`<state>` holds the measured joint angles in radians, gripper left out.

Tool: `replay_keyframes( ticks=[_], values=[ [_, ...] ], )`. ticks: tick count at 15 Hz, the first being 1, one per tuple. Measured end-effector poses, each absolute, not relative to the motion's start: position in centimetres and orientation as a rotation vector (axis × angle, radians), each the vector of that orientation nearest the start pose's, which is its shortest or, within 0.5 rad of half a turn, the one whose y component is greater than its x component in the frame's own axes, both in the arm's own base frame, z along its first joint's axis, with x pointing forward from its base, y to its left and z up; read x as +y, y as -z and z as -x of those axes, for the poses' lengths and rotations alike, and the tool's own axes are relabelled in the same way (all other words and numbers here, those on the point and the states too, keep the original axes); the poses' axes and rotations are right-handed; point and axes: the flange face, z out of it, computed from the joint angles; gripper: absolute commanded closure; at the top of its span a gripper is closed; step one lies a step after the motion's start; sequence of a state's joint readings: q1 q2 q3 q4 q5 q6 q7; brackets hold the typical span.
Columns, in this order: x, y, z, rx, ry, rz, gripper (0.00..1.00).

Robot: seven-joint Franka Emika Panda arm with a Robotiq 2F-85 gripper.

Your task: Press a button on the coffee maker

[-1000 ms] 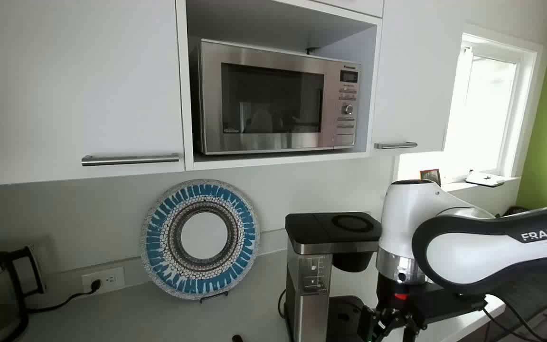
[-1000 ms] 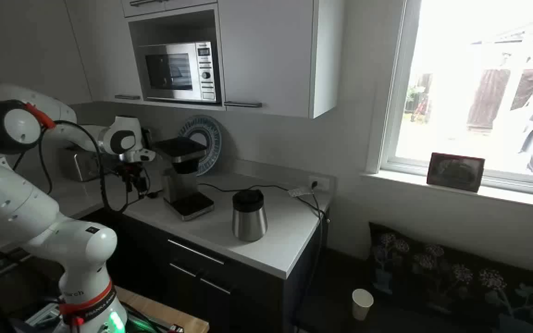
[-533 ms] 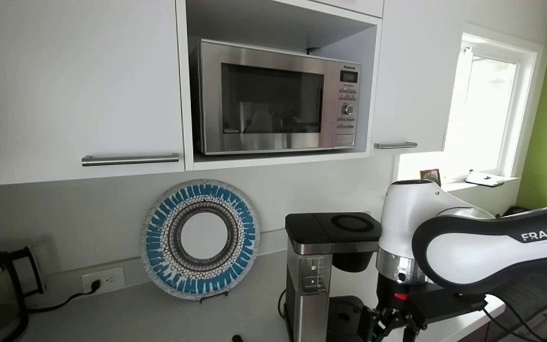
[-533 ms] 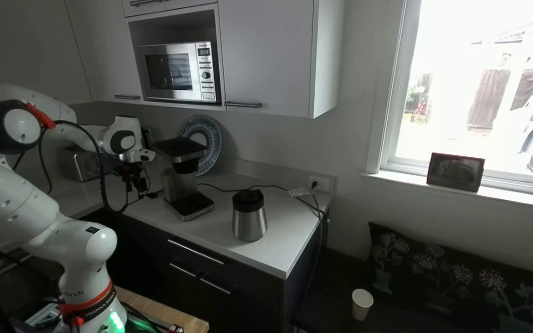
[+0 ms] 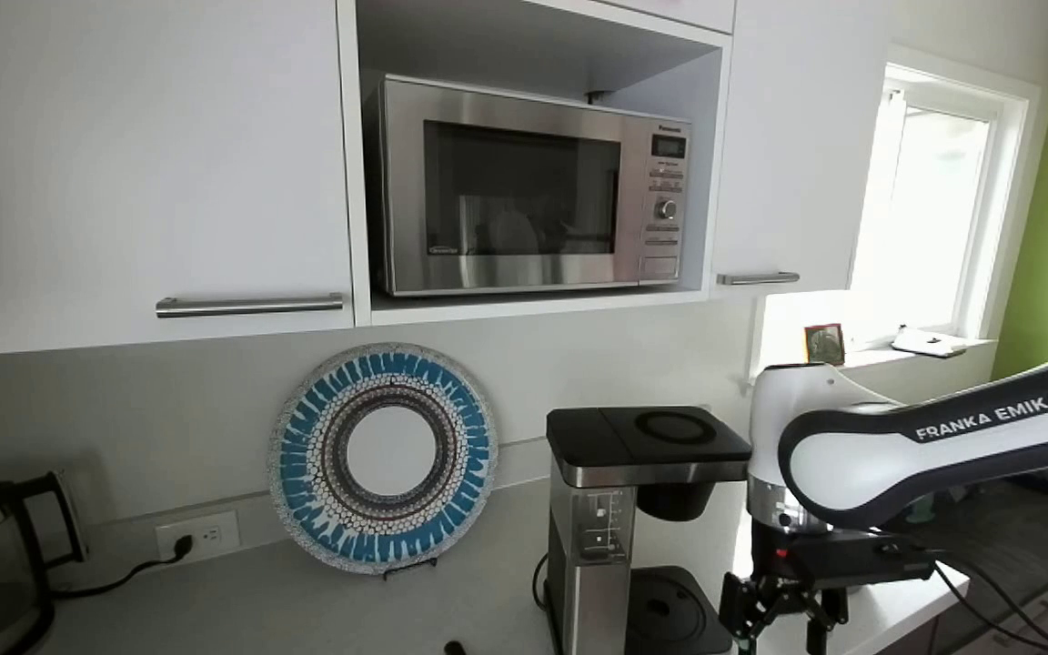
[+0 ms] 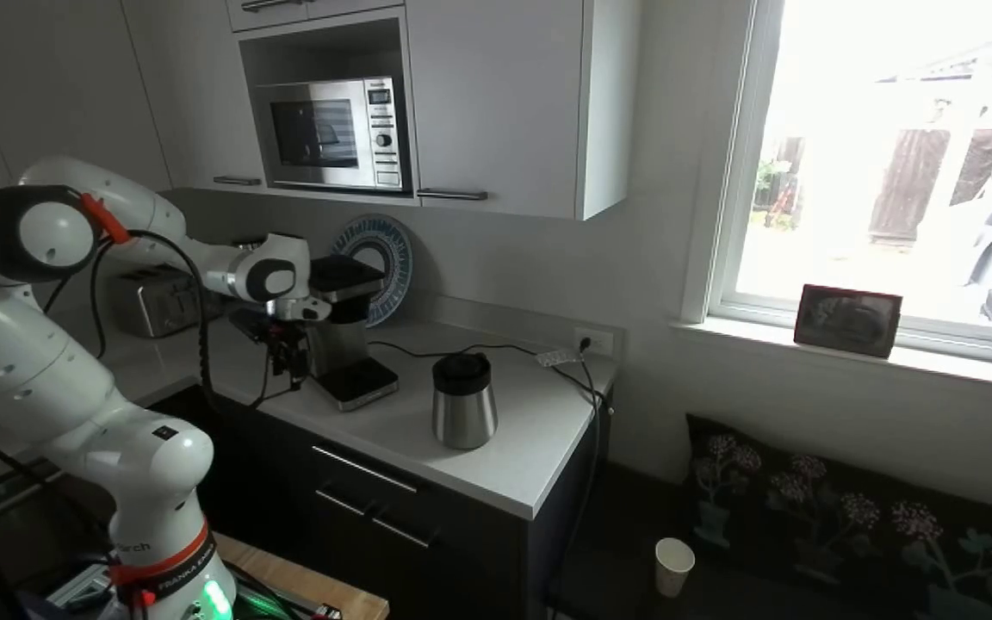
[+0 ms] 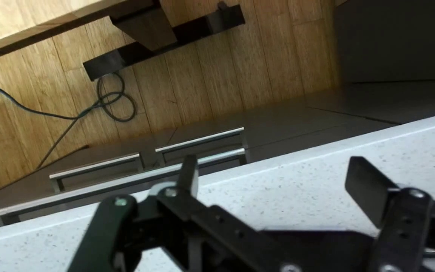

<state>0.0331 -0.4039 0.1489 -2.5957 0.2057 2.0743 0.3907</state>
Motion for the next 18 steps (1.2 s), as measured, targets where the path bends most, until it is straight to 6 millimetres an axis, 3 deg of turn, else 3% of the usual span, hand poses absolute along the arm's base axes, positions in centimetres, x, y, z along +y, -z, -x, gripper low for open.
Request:
replay_keyframes(
  ticks=[6,12,14,18],
  values=[
    [0.2,-34.9,-38.9,0.465,-0.326,2.954,0.0],
    [-5.6,-32.1,-38.9,0.401,-0.369,2.893,0.0],
    [-6.6,-31.7,-39.1,0.425,-0.365,2.884,0.0],
    [-6.6,-31.6,-39.3,0.426,-0.365,2.883,0.0]
  ],
)
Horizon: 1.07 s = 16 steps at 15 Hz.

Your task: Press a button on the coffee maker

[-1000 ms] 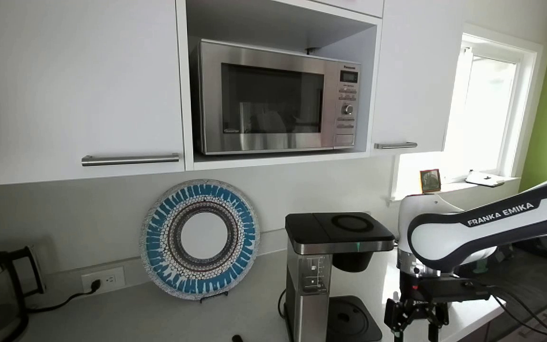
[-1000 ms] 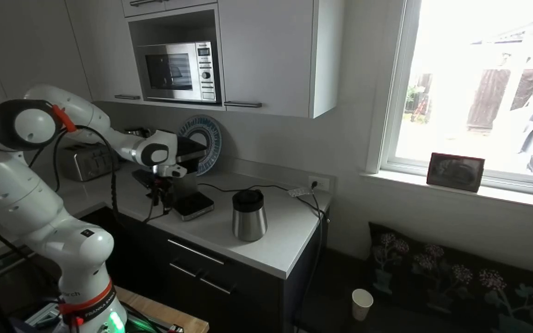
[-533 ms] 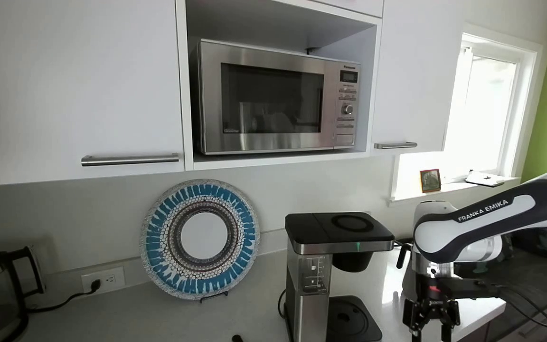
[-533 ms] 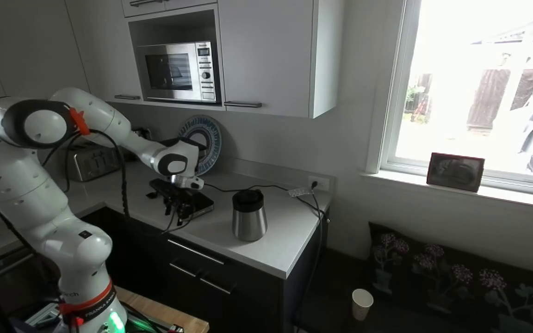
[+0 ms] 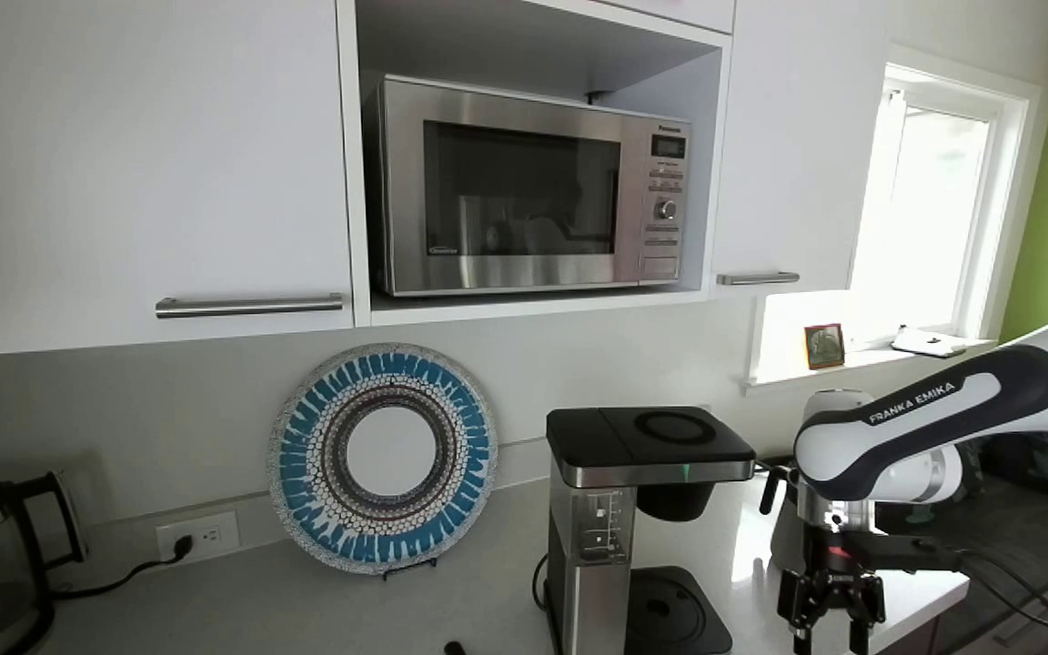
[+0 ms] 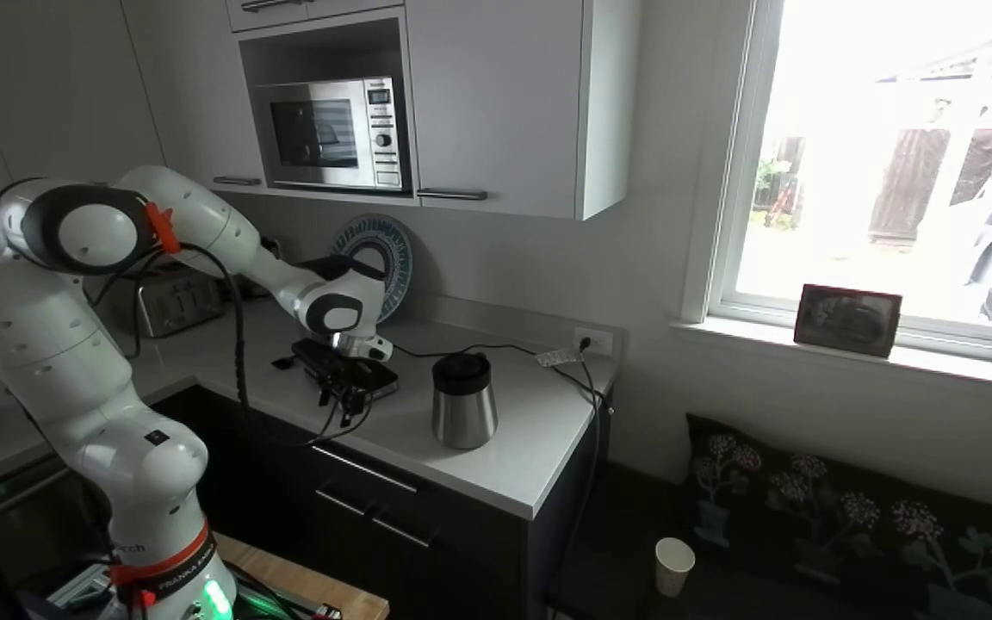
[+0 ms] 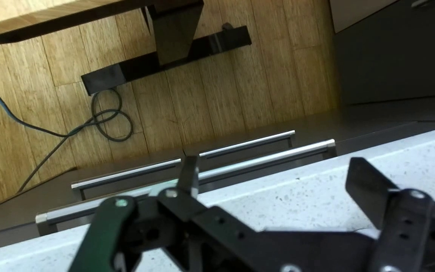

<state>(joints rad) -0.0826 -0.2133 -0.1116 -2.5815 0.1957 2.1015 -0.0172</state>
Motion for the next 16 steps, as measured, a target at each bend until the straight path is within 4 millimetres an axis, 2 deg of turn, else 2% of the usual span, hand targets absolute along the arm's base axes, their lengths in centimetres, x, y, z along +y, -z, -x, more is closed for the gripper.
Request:
replay_keyframes(
  ticks=[2,5,9,14,16],
  values=[
    [-7.1,-31.7,-39.7,0.442,-0.327,2.88,0.0],
    [-8.8,-31.4,-40.7,0.387,-0.262,2.819,0.0],
    [-10.9,-30.0,-41.4,0.319,-0.207,2.715,0.0],
    [-12.5,-27.9,-41.9,0.393,-0.227,2.516,0.0],
    [-13.4,-27.2,-42.0,0.448,-0.237,2.437,0.12]
  ],
)
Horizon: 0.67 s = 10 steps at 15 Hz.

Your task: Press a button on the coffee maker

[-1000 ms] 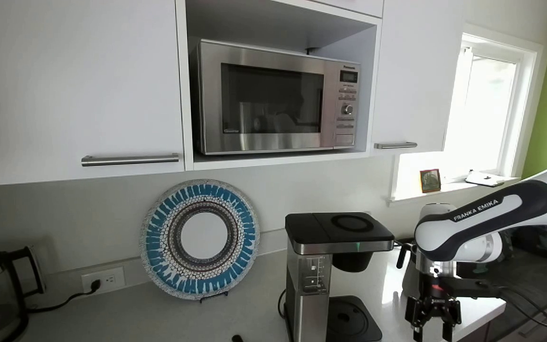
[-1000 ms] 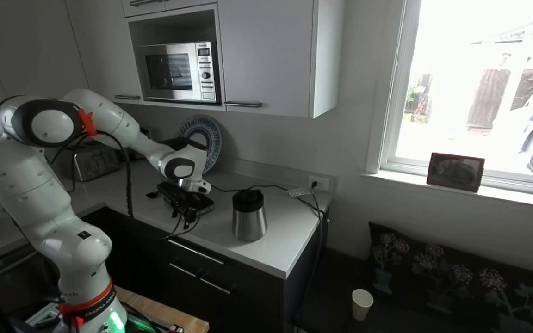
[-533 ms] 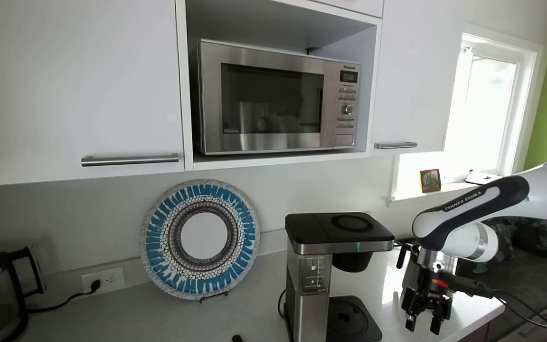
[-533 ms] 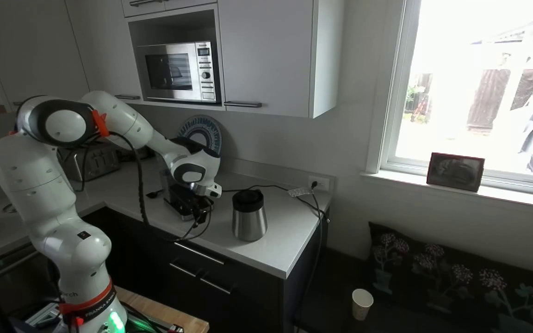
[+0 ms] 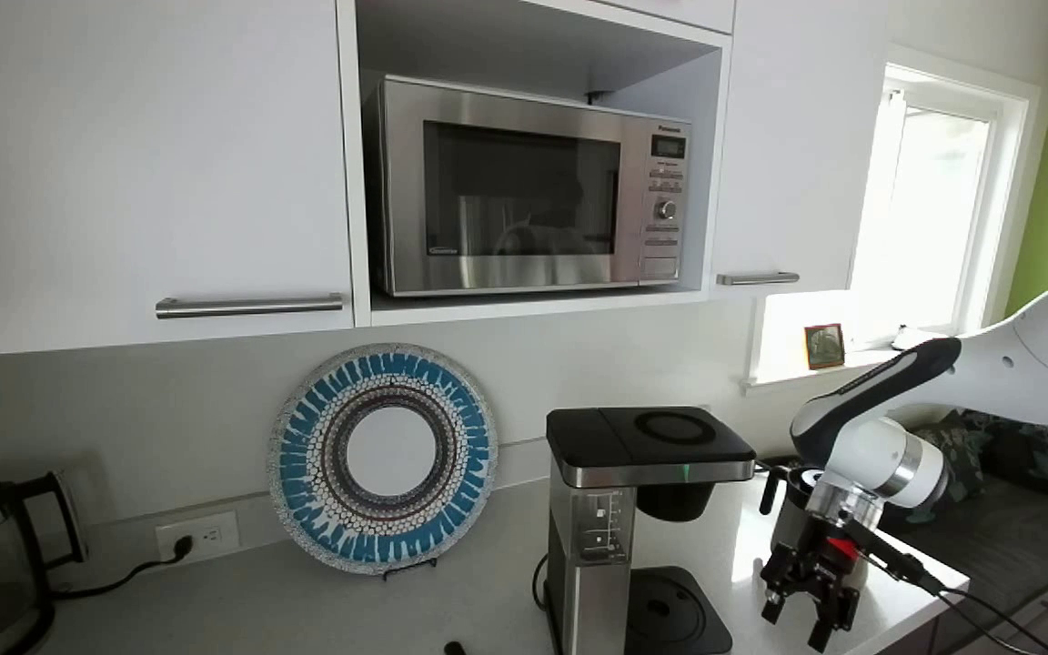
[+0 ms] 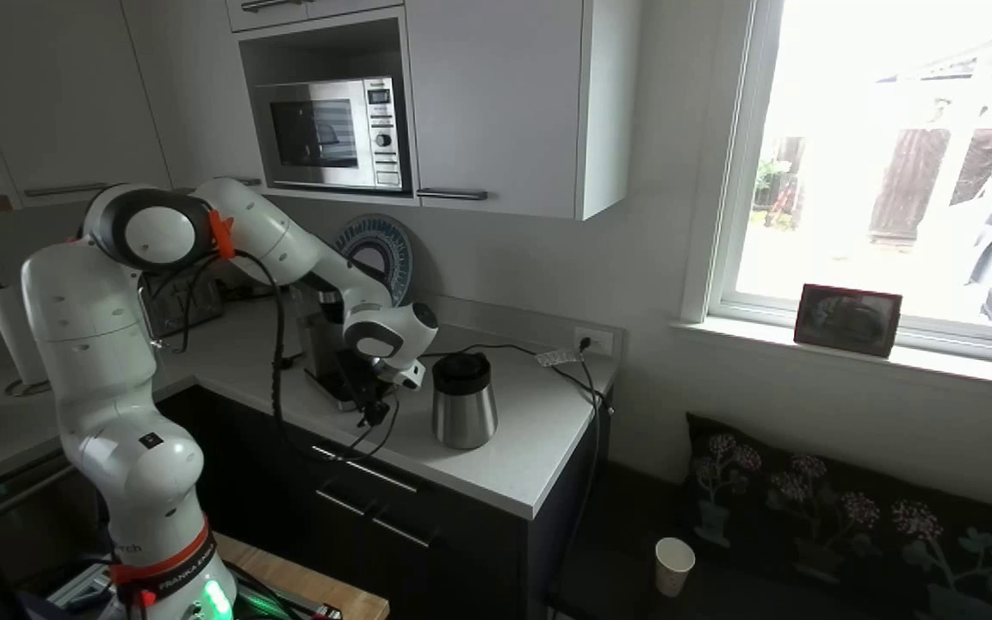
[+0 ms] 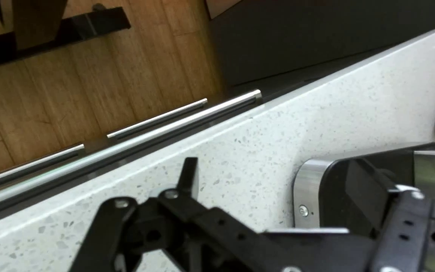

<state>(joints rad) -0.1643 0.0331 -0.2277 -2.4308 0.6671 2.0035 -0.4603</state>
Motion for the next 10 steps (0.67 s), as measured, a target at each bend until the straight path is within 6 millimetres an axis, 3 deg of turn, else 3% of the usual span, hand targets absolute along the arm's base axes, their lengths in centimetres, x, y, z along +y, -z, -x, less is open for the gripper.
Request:
replay_keyframes(
  ticks=[1,3,4,10],
  values=[
    [-13.9,-26.9,-42.1,0.481,-0.241,2.4,0.24],
    [-14.9,-26.1,-42.1,0.554,-0.259,2.32,0.29],
    [-15.3,-25.8,-42.0,0.59,-0.269,2.282,0.46],
    [-16.3,-23.2,-42.5,0.83,-0.316,2.076,0.92]
  ],
)
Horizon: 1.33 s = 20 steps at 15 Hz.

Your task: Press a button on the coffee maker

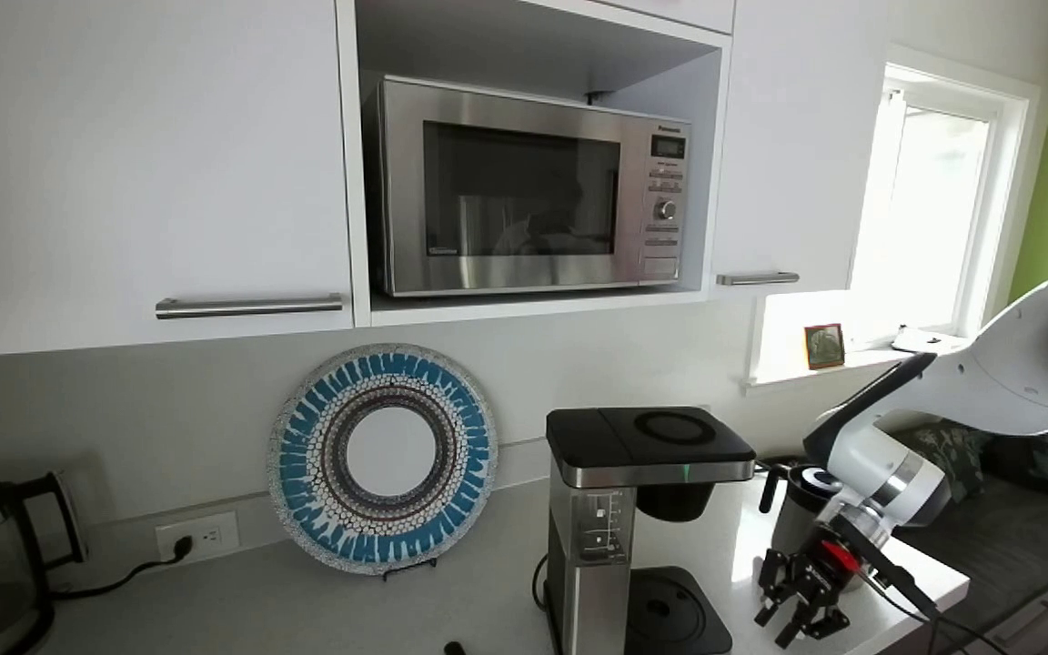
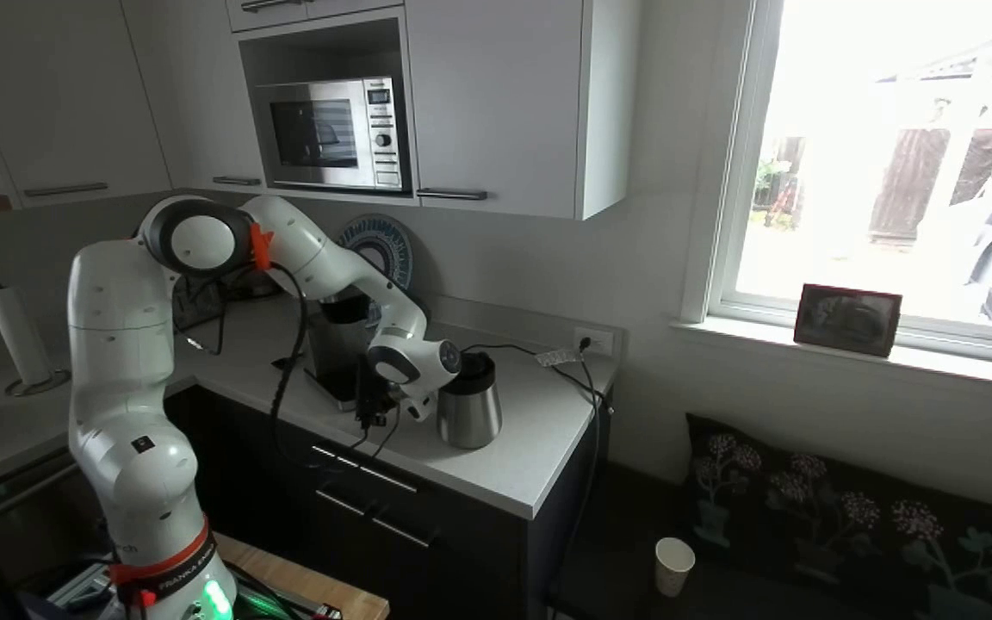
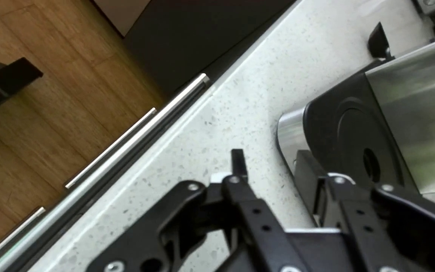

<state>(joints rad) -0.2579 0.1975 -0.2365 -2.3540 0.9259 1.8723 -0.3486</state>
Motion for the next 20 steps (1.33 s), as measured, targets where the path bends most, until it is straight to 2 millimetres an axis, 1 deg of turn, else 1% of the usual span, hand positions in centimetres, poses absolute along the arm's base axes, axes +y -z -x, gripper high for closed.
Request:
replay_keyframes(
  ticks=[1,2,9,20],
  values=[
    [-16.3,-22.9,-42.7,0.866,-0.318,2.047,0.99],
    [-16.3,-22.6,-42.9,0.897,-0.317,2.018,1.0],
    [-16.1,-21.2,-44.1,1.06,-0.334,1.865,1.0],
    [-14.8,-20.0,-44.5,1.214,-0.468,1.776,1.0]
  ],
)
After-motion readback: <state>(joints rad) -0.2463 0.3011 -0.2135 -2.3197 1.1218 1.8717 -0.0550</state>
